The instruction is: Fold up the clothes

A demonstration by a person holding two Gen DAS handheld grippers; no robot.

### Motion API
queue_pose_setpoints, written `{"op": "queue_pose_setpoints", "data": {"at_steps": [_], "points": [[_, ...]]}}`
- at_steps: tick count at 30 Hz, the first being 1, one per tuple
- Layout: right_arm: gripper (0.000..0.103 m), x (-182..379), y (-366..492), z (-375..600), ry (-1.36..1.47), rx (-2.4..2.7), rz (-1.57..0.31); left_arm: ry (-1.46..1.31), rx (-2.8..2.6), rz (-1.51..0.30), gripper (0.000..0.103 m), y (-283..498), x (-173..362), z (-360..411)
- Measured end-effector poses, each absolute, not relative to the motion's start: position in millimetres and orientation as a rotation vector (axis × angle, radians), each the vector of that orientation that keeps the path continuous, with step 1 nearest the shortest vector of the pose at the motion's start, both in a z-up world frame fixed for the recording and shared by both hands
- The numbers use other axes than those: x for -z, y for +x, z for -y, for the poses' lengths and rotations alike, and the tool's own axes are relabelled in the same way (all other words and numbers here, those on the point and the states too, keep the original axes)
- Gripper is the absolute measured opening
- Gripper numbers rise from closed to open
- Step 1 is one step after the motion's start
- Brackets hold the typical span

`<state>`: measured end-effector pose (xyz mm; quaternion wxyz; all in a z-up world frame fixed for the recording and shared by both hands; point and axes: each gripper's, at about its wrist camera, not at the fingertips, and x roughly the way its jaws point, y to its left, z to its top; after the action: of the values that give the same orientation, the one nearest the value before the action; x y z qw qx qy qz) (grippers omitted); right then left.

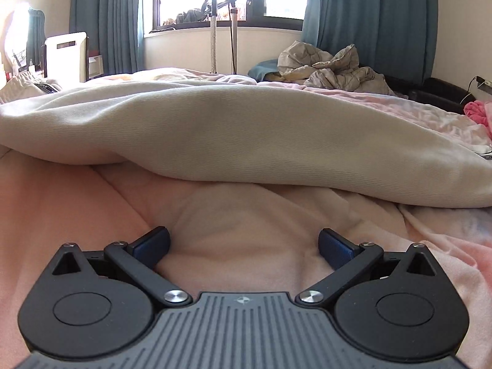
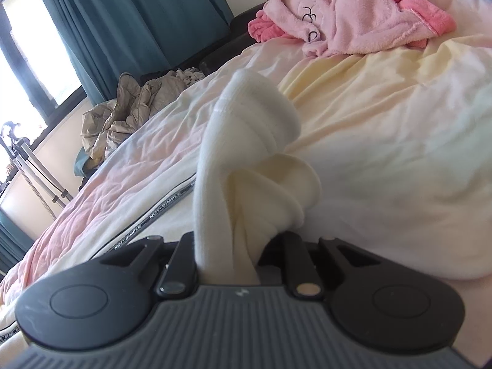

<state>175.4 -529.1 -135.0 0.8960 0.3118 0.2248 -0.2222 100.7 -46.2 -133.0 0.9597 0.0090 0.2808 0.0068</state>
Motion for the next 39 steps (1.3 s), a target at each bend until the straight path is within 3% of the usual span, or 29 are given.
{"op": "queue_pose_setpoints", "data": {"at_steps": [39], "points": [[0.019, 141.7, 181.2, 526.6, 0.599, 0.469, -0.488, 0.04, -0.025, -0.574, 0.103, 100.8, 131.6, 52.1]]}}
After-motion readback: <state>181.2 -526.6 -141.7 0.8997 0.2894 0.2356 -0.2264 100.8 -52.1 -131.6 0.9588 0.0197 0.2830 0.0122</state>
